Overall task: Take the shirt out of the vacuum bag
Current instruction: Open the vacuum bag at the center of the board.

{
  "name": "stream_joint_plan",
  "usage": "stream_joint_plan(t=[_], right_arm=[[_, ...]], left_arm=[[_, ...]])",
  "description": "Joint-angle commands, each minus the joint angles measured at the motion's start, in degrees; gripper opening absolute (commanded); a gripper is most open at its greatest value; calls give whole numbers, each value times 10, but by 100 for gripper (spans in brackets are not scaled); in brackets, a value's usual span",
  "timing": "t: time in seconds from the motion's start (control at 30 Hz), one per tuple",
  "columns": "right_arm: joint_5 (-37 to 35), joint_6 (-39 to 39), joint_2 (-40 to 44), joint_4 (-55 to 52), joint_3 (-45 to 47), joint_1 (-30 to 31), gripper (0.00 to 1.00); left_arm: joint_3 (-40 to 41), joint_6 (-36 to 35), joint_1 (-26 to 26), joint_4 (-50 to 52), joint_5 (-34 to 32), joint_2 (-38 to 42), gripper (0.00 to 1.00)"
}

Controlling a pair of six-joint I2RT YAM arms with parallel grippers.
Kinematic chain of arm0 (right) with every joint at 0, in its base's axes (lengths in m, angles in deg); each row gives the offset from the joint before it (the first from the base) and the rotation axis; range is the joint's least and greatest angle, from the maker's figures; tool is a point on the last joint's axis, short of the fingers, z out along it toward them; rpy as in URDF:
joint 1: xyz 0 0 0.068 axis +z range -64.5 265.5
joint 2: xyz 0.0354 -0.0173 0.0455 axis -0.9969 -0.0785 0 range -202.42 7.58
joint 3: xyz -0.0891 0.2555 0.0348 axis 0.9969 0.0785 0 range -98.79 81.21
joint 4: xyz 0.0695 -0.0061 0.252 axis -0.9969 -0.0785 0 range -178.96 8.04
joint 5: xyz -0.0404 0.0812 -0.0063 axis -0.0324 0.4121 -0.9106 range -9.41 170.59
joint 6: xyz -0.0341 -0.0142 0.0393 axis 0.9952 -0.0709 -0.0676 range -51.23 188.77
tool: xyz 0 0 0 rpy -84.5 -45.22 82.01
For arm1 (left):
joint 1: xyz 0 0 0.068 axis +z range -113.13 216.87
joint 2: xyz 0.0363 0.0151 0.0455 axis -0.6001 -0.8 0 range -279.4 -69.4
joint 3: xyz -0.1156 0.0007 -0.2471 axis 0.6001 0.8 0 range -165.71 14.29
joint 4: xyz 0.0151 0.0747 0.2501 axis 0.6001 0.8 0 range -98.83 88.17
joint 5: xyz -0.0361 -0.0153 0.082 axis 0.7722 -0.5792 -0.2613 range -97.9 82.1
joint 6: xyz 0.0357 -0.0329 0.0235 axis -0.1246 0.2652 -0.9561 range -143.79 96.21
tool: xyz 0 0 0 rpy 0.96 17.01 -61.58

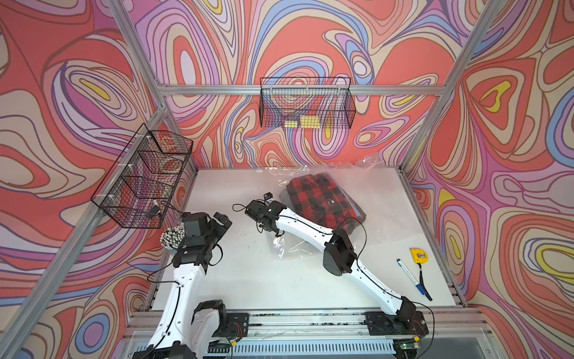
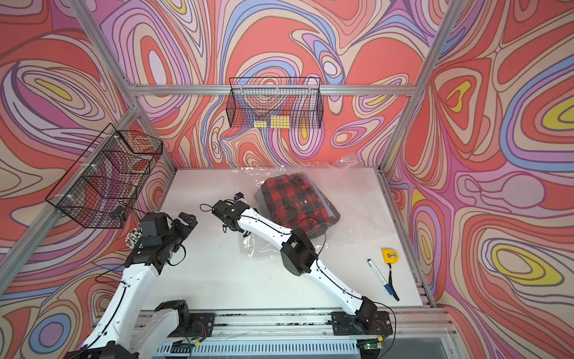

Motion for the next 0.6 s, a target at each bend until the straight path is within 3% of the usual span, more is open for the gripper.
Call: stream_joint_plan(t=[0.0,0.27,0.57], right_arm=[[-29,-14,41,-25,15,3,0],[-48,-39,129,-43,99,35,0],[-42,-61,252,-65,219,53,0]], left_arm=[[-3,-8,3,-10,6,-4,99],[0,-4,5,-14,37,-27,99],[-1,7,-29,-38,135,-73,99]])
